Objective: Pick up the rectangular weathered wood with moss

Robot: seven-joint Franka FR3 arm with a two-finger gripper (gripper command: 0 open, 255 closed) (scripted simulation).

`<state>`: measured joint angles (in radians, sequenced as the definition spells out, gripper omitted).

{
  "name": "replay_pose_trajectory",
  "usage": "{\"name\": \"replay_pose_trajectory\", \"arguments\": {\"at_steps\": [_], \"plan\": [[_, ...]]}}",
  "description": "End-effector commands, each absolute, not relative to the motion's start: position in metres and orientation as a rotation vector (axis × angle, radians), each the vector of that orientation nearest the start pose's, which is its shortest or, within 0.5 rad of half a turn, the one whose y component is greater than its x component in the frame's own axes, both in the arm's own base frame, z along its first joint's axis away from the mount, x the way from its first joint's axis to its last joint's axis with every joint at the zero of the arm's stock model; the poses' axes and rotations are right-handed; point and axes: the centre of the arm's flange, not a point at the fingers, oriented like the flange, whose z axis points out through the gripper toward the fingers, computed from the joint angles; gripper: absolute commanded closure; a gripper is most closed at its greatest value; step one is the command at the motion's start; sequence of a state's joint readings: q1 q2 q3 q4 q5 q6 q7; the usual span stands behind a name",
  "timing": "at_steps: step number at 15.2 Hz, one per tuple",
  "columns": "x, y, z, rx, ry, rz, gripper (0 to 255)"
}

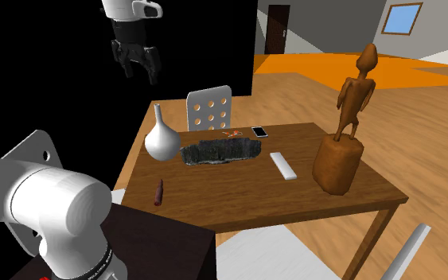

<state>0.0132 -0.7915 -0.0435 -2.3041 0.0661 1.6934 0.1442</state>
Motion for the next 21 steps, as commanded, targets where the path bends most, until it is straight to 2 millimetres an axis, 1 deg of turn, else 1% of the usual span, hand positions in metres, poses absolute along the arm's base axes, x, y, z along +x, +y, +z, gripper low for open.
{"name": "replay_pose_trajectory", "arguments": {"at_steps": [1, 6, 11, 16, 21], "plan": [[0.318, -0.008, 0.629, -3.012, 0.251, -0.263, 0], [0.37, -0.015, 0.59, -2.988, 0.432, -0.249, 0], [0.421, -0.028, 0.549, -2.955, 0.61, -0.234, 0], [0.469, -0.045, 0.508, -2.911, 0.787, -0.218, 0], [0.515, -0.068, 0.465, -2.857, 0.96, -0.201, 0]]}}
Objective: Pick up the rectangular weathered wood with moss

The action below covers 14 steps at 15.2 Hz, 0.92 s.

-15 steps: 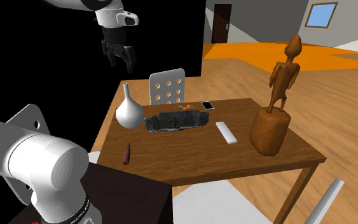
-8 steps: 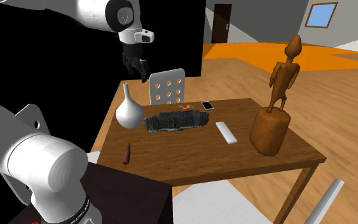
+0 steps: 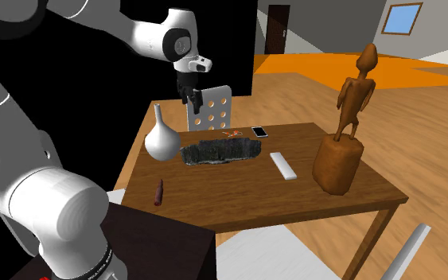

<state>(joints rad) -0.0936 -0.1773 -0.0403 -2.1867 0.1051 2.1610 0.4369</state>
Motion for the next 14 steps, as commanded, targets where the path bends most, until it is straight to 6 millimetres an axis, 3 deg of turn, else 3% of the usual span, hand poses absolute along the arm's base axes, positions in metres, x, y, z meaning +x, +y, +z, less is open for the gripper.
{"name": "replay_pose_trajectory", "arguments": {"at_steps": [1, 14], "plan": [[0.524, -0.073, 0.457, -2.845, 0.994, -0.197, 0], [0.622, -0.154, 0.341, -2.655, 1.424, -0.15, 0]]}}
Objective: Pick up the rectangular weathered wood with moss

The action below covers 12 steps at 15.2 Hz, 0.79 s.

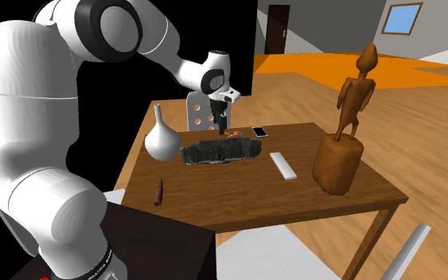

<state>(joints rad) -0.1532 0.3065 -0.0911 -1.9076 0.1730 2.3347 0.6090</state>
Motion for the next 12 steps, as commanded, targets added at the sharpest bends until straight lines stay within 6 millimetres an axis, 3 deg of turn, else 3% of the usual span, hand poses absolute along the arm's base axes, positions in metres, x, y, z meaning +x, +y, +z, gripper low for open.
{"name": "replay_pose_trajectory", "arguments": {"at_steps": [1, 6, 12], "plan": [[0.628, -0.161, 0.332, -2.637, 1.456, -0.146, 0], [0.654, -0.196, 0.289, -2.553, 1.6, -0.129, 0], [0.654, -0.196, 0.257, -2.553, 1.6, -0.129, 0]]}}
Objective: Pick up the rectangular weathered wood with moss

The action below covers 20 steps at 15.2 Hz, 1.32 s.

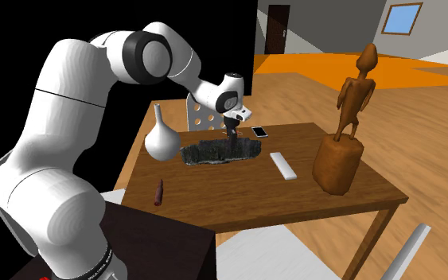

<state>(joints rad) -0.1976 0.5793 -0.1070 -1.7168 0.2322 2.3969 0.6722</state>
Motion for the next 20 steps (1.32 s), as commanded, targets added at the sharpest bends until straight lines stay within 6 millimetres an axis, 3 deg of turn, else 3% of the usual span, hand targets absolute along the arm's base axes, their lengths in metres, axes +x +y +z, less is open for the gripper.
{"name": "replay_pose_trajectory", "arguments": {"at_steps": [1, 3, 4, 13, 20], "plan": [[0.654, -0.196, 0.252, -2.553, 1.6, -0.129, 0], [0.654, -0.196, 0.249, -2.553, 1.6, -0.129, 0], [0.655, -0.195, 0.25, -2.553, 1.6, -0.129, 255], [0.654, -0.196, 0.249, -2.553, 1.6, -0.129, 255], [0.654, -0.196, 0.286, -2.553, 1.6, -0.129, 255]]}}
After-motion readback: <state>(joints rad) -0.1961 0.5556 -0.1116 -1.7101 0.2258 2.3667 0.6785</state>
